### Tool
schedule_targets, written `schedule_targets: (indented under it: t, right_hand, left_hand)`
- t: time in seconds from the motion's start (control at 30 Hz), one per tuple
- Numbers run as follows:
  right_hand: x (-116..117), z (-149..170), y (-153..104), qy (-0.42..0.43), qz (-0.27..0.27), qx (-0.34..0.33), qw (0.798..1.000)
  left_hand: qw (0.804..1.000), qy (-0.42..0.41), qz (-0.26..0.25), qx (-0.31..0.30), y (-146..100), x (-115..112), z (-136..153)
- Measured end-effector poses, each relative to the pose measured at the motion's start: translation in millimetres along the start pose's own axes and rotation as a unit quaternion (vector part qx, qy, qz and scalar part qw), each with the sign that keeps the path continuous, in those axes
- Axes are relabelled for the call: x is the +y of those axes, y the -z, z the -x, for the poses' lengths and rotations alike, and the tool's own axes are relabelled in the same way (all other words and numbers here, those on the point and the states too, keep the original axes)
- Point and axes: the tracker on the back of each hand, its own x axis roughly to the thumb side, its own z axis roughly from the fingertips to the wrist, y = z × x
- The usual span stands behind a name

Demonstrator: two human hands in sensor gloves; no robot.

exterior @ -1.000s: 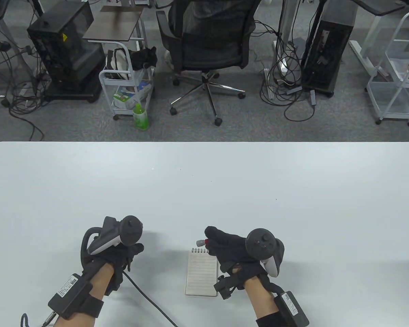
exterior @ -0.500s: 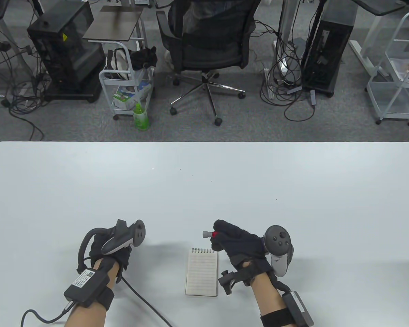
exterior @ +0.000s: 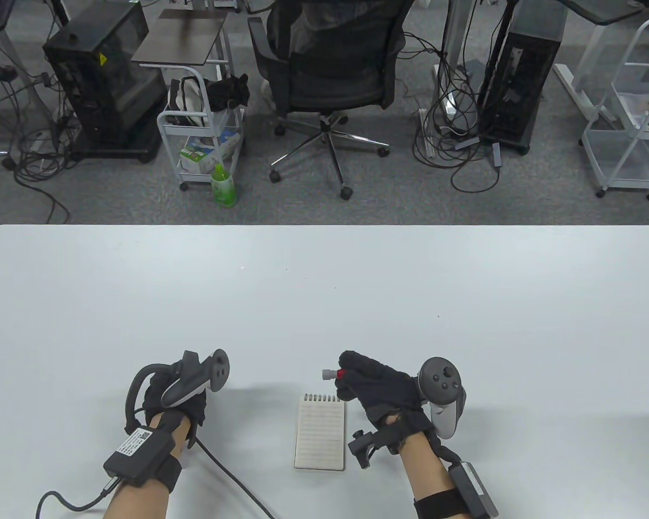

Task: Stamp flower pattern stamp onto notebook

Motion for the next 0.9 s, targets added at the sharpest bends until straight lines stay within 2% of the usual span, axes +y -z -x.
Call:
schedule_targets:
  t: [0.03, 0.13, 0.3, 0.37, 0.5, 0.6, 0.67, 0.77, 0.83, 0.9]
  right_hand:
    - [-0.2, 0.2, -0.1, 0.0, 0.002, 0.001, 1.0]
    - [-0.8, 0.8, -0.6, 0.01, 0.01, 0.008, 1.0]
    - [-0.6, 3.1, -0.1, 0.023, 0.01, 0.017, 1.0]
    - [0.0, 3.0, -0.3, 0.022, 0.009, 0.017, 1.0]
    - [3.1, 1.4, -0.6, 0.036, 0.004, 0.015, 0.999]
    - [4.7, -0.5, -1.1, 0.053, 0.005, 0.011, 0.999]
    - [5.6, -1.7, -1.5, 0.061, 0.004, 0.009, 0.998]
    - [7.4, -3.3, -2.5, 0.066, 0.003, 0.005, 0.998]
    - [8.9, -3.5, -2.9, 0.064, 0.004, 0.003, 0.998]
    - [11.2, -2.2, -2.6, 0.06, 0.001, 0.003, 0.998]
  left_hand:
    - [1.0, -0.012, -0.004, 0.0, 0.2, 1.5, 3.3]
    - [0.991, -0.125, -0.036, 0.016, -3.9, 12.4, 18.3]
    - [0.96, -0.255, -0.113, -0.023, -21.0, 46.2, 24.4]
    - [0.94, -0.307, -0.138, -0.053, -29.7, 59.1, 19.4]
    - [0.884, -0.413, -0.182, -0.124, -48.4, 80.8, -3.1]
    - [0.844, -0.476, -0.192, -0.155, -56.4, 87.8, -20.0]
    - [0.808, -0.532, -0.191, -0.168, -58.3, 86.4, -32.7]
    - [0.764, -0.593, -0.176, -0.182, -55.1, 74.7, -47.9]
    - [0.745, -0.617, -0.173, -0.186, -51.7, 64.0, -54.0]
    - [0.738, -0.63, -0.155, -0.184, -47.7, 56.8, -54.5]
